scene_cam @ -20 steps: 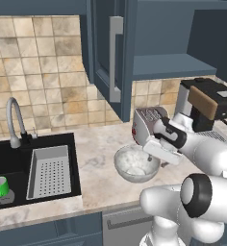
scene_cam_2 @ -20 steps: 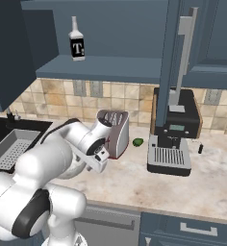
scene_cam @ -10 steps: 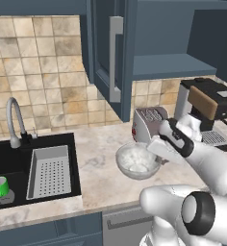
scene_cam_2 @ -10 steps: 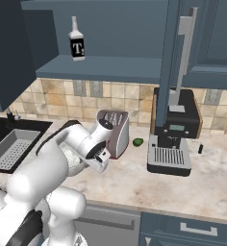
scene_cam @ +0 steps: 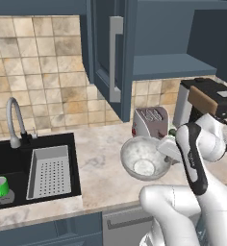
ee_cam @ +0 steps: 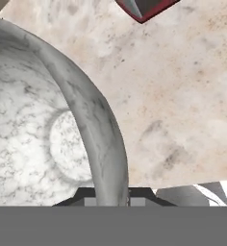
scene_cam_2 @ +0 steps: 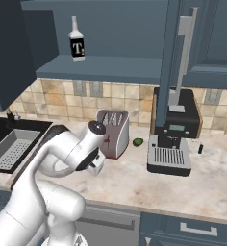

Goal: Pick the mug and place it in the sink. Pick the bowl and place it in the open cabinet and then close the cabinet.

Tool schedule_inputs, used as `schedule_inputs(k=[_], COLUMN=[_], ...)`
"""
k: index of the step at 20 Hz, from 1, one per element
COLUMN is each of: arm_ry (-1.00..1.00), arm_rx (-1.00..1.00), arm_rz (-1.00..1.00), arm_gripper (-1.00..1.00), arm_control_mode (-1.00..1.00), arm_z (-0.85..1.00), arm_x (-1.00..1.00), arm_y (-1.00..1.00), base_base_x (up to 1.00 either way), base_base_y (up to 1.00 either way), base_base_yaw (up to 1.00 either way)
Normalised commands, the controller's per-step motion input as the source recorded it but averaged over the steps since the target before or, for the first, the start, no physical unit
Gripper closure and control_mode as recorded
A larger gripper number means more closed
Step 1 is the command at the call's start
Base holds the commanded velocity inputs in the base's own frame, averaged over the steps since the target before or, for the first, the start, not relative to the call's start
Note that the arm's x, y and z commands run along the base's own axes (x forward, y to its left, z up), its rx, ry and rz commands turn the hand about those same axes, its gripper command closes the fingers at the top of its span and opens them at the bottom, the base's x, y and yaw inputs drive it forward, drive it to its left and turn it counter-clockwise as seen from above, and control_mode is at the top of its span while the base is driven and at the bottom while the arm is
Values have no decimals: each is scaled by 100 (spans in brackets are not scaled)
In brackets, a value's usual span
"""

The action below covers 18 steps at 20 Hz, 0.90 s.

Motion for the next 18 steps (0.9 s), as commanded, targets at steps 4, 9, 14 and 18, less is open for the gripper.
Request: schedule_inputs(k=[4,9,14,18], arm_ry=[2,13,10,7], arm_rx=[1,7,10,15], arm_rz=[-12,-16,-21,-26], arm_gripper=[100,100,100,100], arm_control_mode=[-100,-100,-100,-100], arm_z=[93,94,57,65], arm_x=[-35,-33,-36,-32], arm_y=[0,-10,-41,-46], base_base_x=[0,0,0,0], base_base_y=[0,0,0,0], base_base_yaw=[0,0,0,0])
